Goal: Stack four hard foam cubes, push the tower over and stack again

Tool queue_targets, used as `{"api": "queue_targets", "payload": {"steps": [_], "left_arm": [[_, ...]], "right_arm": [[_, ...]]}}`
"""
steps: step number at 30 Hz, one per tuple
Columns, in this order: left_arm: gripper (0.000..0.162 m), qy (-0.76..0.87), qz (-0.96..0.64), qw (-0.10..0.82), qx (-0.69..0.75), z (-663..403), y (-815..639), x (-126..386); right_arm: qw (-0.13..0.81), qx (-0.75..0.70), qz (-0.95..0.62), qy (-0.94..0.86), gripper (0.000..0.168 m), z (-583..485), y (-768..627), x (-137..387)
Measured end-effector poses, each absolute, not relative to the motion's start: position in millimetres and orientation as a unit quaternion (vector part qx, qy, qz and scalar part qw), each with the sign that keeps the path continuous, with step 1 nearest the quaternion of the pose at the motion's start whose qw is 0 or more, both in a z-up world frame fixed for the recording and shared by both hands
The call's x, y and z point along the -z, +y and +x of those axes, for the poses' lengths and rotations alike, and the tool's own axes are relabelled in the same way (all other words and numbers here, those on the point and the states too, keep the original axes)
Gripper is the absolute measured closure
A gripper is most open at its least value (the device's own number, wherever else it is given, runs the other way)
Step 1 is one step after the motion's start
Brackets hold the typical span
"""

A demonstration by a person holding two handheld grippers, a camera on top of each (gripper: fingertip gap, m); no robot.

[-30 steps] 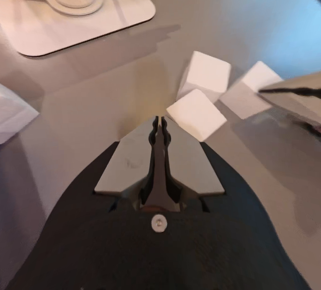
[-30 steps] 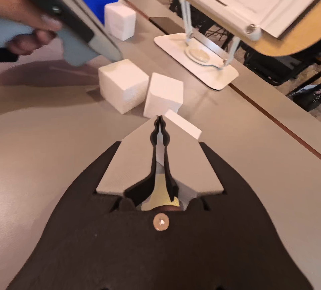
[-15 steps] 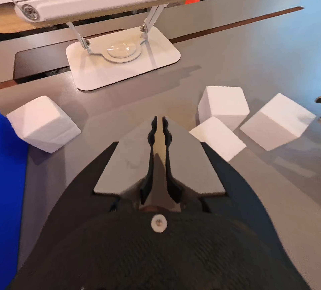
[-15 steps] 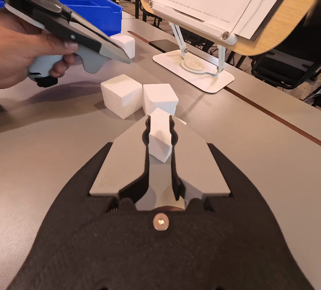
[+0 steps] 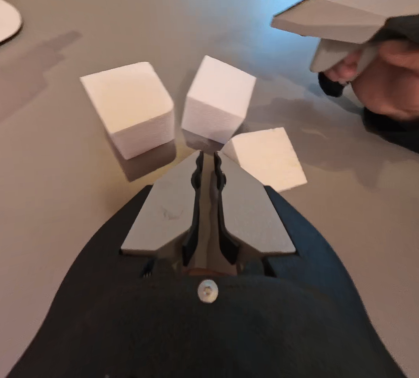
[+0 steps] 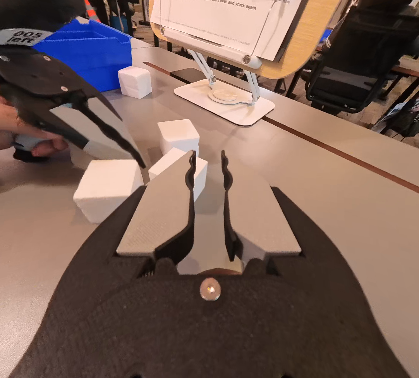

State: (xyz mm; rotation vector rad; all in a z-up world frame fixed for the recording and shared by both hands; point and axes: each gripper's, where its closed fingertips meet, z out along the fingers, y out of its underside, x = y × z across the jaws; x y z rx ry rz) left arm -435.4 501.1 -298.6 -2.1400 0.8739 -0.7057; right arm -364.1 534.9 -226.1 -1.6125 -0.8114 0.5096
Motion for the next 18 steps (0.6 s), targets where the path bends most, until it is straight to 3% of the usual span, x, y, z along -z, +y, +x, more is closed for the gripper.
{"api": "queue_targets", "payload": {"steps": [18], "left_arm": [[0.151,0.438,-0.784,0.269,0.349,-401.4,439.9,299.4]], "right_arm": [[0.600,-0.224,-0.688,-0.341,0.149,-357.9,533.8,218.3]]}}
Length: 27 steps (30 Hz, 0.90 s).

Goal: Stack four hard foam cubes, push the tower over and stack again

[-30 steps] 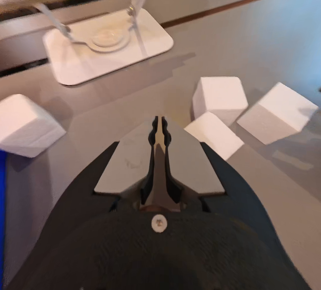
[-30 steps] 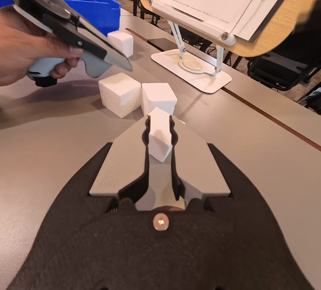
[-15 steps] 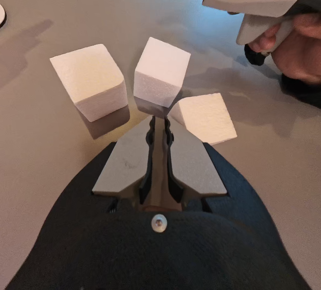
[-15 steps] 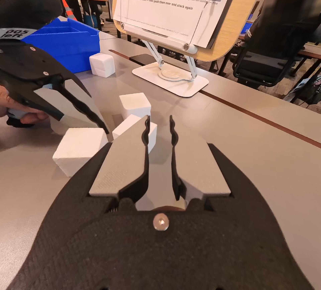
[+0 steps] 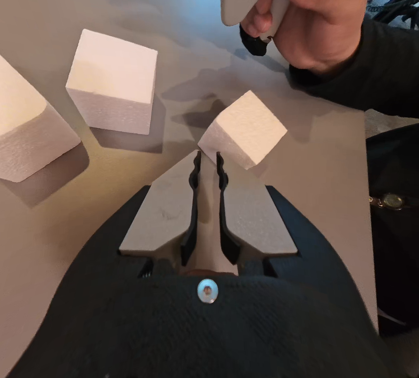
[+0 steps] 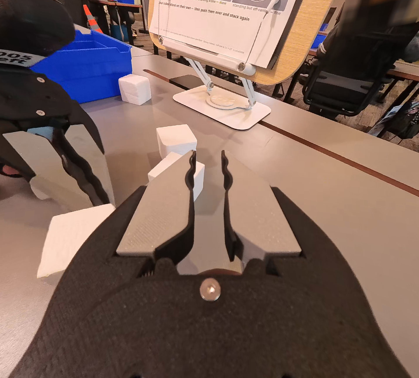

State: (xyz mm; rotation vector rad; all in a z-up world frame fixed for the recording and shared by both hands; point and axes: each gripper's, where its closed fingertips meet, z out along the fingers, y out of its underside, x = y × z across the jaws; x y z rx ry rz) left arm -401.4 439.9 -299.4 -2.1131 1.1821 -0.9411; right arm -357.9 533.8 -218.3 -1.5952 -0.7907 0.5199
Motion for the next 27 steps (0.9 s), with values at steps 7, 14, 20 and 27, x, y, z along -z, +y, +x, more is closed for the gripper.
{"api": "queue_targets", "payload": {"steps": [7,14,20,27], "left_arm": [[0.160,0.432,-0.766,0.285,0.382,-406.6,435.0,281.1],[0.155,0.477,-0.754,0.276,0.356,-392.2,425.1,289.8],[0.150,0.482,-0.737,0.294,0.371,-388.0,421.8,277.3],[0.137,0.406,-0.770,0.364,0.330,-417.4,460.3,264.1]], "right_arm": [[0.598,-0.227,-0.690,-0.339,0.149,-357.5,533.8,218.7],[0.597,-0.224,-0.688,-0.345,0.149,-359.1,532.1,219.4],[0.585,-0.232,-0.695,-0.348,0.144,-361.8,532.1,224.7],[0.534,-0.249,-0.723,-0.362,0.114,-374.2,529.9,247.4]]}}
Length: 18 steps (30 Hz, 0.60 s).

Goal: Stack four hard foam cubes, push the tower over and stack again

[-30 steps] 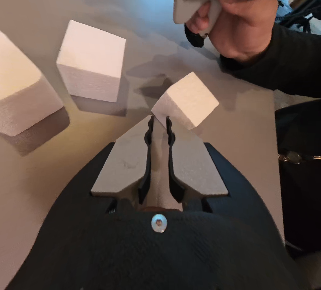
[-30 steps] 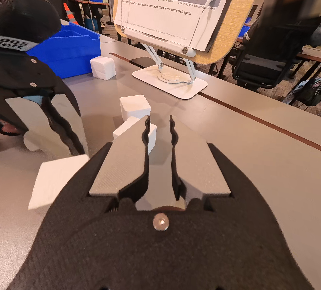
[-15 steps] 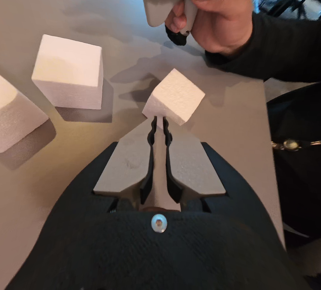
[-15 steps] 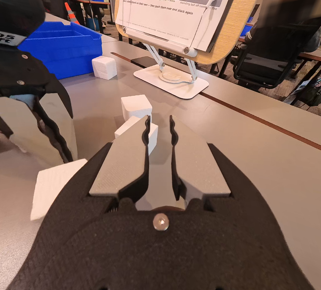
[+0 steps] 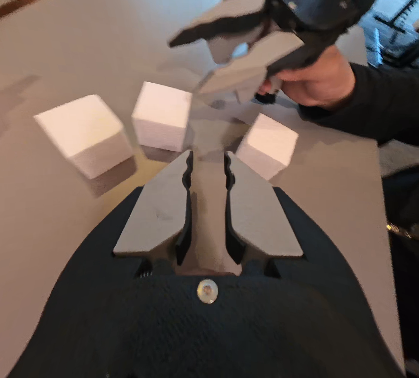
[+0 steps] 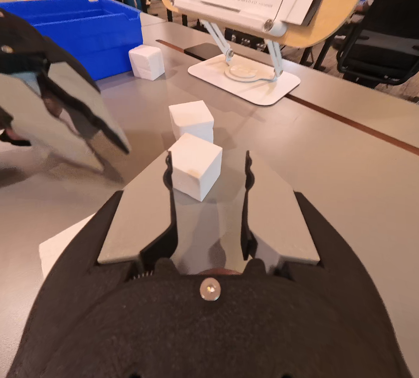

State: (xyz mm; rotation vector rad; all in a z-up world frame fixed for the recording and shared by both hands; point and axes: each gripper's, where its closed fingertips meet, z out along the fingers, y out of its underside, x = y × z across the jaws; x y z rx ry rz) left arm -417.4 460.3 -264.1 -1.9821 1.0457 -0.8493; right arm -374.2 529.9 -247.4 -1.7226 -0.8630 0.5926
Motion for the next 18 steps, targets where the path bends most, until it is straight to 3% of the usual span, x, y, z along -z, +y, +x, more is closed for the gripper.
{"api": "queue_targets", "payload": {"steps": [4,10,15,18], "left_arm": [[0.136,0.308,-0.808,0.424,0.268,-457.2,498.5,256.8],[0.139,0.172,-0.858,0.461,0.149,-525.8,532.6,263.4],[0.126,0.092,-0.874,0.477,0.007,-590.7,546.5,268.7],[0.121,0.085,-0.876,0.475,-0.008,-597.3,546.9,271.5]], "right_arm": [[0.507,-0.249,-0.738,-0.370,0.098,-380.5,526.9,259.1],[0.495,-0.233,-0.733,-0.403,0.096,-390.8,520.6,264.8],[0.514,-0.199,-0.725,-0.414,0.101,-388.1,522.6,261.7],[0.526,-0.201,-0.721,-0.404,0.106,-384.4,524.1,255.1]]}}
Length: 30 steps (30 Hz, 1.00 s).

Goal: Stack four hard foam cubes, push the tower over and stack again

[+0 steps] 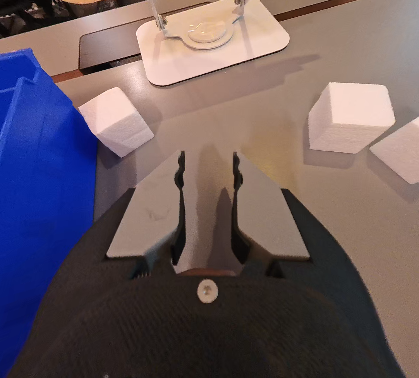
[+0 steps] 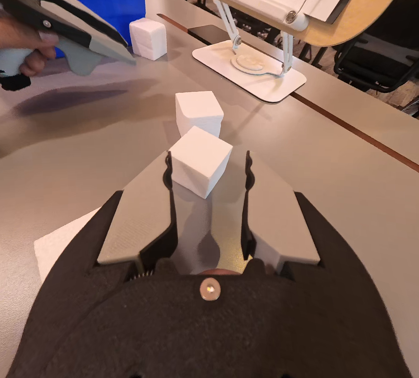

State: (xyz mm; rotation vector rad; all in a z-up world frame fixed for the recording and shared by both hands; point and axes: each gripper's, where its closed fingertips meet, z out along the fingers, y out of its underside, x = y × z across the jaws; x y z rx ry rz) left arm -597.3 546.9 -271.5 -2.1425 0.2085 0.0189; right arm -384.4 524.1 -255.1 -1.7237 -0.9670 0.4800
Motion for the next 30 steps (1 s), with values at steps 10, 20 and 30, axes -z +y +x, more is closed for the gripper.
{"api": "queue_targets", "payload": {"steps": [10,20,30], "left_arm": [[0.096,0.091,-0.858,0.498,-0.086,-617.5,564.4,271.9],[0.087,0.058,-0.870,0.483,-0.077,-648.8,599.0,288.5],[0.090,0.065,-0.864,0.495,-0.063,-627.7,582.3,277.4]], "right_arm": [[0.557,-0.219,-0.709,-0.373,0.110,-375.6,526.5,234.0],[0.564,-0.227,-0.699,-0.377,0.111,-377.2,522.1,226.0],[0.506,-0.255,-0.737,-0.369,0.085,-389.7,522.3,250.3]]}}
